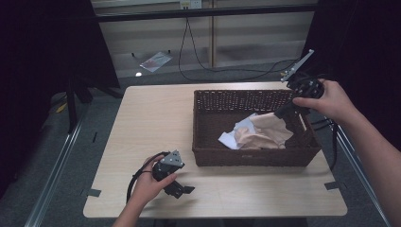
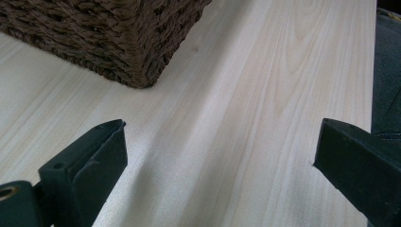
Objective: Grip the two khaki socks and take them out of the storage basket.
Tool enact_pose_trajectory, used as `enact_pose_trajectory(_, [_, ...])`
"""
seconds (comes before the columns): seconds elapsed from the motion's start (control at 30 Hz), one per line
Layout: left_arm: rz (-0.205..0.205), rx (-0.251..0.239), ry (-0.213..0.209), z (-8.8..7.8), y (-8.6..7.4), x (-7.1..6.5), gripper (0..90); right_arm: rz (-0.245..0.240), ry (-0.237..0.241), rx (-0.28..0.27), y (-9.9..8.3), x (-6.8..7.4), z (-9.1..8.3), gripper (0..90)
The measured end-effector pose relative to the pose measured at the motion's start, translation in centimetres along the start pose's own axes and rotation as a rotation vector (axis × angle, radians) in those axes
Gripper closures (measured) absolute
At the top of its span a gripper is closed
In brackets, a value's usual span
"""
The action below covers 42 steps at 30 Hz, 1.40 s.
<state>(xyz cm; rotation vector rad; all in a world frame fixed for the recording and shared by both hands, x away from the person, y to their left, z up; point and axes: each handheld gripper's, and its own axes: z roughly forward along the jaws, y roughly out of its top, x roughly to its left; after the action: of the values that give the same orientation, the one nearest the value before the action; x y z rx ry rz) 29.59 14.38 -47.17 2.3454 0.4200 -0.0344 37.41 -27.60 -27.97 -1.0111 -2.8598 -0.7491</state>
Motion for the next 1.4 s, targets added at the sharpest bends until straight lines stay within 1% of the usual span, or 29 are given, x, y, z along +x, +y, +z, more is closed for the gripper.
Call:
enact_pose_trajectory(0.17, [0.003,0.003,-0.004,0.0,0.0,0.0,3.1,-0.013,0.022,-0.003,-0.1,0.5,-0.7,89.3])
enact_pose_trajectory(0.27, [-0.001,0.005,-0.003,0.1,0.0,-0.1,3.1,-0.014,0.021,0.004,-0.2,0.8,-1.1,89.3])
enact_pose_trajectory(0.3, [-0.001,0.006,-0.003,0.1,0.0,-0.1,3.1,-0.023,0.019,0.001,-0.2,0.8,-1.3,89.2])
enact_pose_trajectory(0.33, [0.001,0.006,-0.004,0.1,0.0,-0.1,3.1,-0.019,0.026,0.002,-0.1,1.0,-1.5,89.2])
enact_pose_trajectory(0.4, [0.001,0.009,-0.007,0.0,0.0,0.0,3.1,-0.034,0.022,-0.006,-0.1,1.2,-2.1,89.2])
enact_pose_trajectory(0.47, [0.002,0.010,-0.006,0.1,0.0,0.0,3.1,-0.034,0.033,-0.015,-0.1,1.5,-2.5,89.3])
enact_pose_trajectory(0.5, [0.004,0.013,-0.008,0.1,0.0,0.0,3.1,-0.037,0.027,-0.012,-0.1,1.6,-2.7,89.2])
enact_pose_trajectory(0.57, [0.006,0.011,-0.008,0.1,0.0,-0.1,3.1,-0.047,0.030,-0.010,-0.1,2.1,-3.3,89.3])
enact_pose_trajectory(0.7, [0.010,0.020,-0.010,0.1,0.1,-0.1,3.1,-0.058,0.037,-0.010,-0.1,2.7,-3.7,89.2])
enact_pose_trajectory(0.73, [0.005,0.008,-0.012,0.2,0.0,-0.1,3.1,-0.067,0.042,-0.007,-0.1,2.8,-3.8,89.2])
enact_pose_trajectory(0.77, [0.010,0.029,-0.003,0.1,0.1,-0.1,3.1,-0.071,0.043,-0.003,-0.2,3.1,-3.8,89.2])
enact_pose_trajectory(0.8, [0.013,0.034,-0.004,0.0,0.1,-0.1,3.2,-0.074,0.038,0.003,-0.1,3.3,-3.9,89.2])
enact_pose_trajectory(0.83, [0.008,0.015,-0.010,0.2,0.0,-0.1,3.1,-0.084,0.048,0.004,-0.2,3.5,-4.0,89.2])
enact_pose_trajectory(0.9, [0.009,0.016,-0.010,0.1,0.0,-0.1,3.2,-0.098,0.056,0.004,-0.2,4.0,-4.2,89.2])
enact_pose_trajectory(0.93, [0.008,0.015,-0.009,0.1,0.0,-0.1,3.2,-0.101,0.060,0.009,-0.3,4.2,-4.2,89.2])
enact_pose_trajectory(0.97, [0.011,0.029,-0.005,0.1,0.1,-0.1,3.2,-0.110,0.066,0.006,-0.4,4.3,-4.2,89.2])
enact_pose_trajectory(1.0, [0.003,0.011,-0.007,0.2,0.0,-0.1,3.1,-0.112,0.067,0.008,-0.4,4.4,-4.3,89.2])
enact_pose_trajectory(1.03, [0.005,0.031,-0.006,0.1,0.1,-0.1,3.2,-0.117,0.066,0.006,-0.5,4.6,-4.2,89.2])
enact_pose_trajectory(1.07, [0.009,0.022,-0.008,0.2,0.0,-0.1,3.1,-0.130,0.071,0.005,-0.6,4.7,-4.2,89.2])
enact_pose_trajectory(1.1, [0.014,0.030,-0.010,0.1,0.1,-0.1,3.2,-0.134,0.080,0.000,-0.8,4.9,-4.2,89.2])
enact_pose_trajectory(1.17, [0.010,0.021,-0.009,0.2,0.0,-0.1,3.2,-0.150,0.096,-0.011,-1.1,5.4,-4.0,89.2])
enact_pose_trajectory(1.2, [0.008,0.018,-0.010,0.2,0.0,-0.1,3.2,-0.150,0.096,-0.011,-1.1,5.4,-4.0,89.2])
enact_pose_trajectory(1.23, [0.010,0.019,-0.009,0.1,0.0,-0.1,3.2,-0.155,0.106,-0.007,-1.2,5.5,-3.9,89.2])
enact_pose_trajectory(1.4, [0.010,0.020,-0.009,0.2,0.0,-0.1,3.2,-0.180,0.120,0.017,-1.7,6.3,-3.3,89.0])
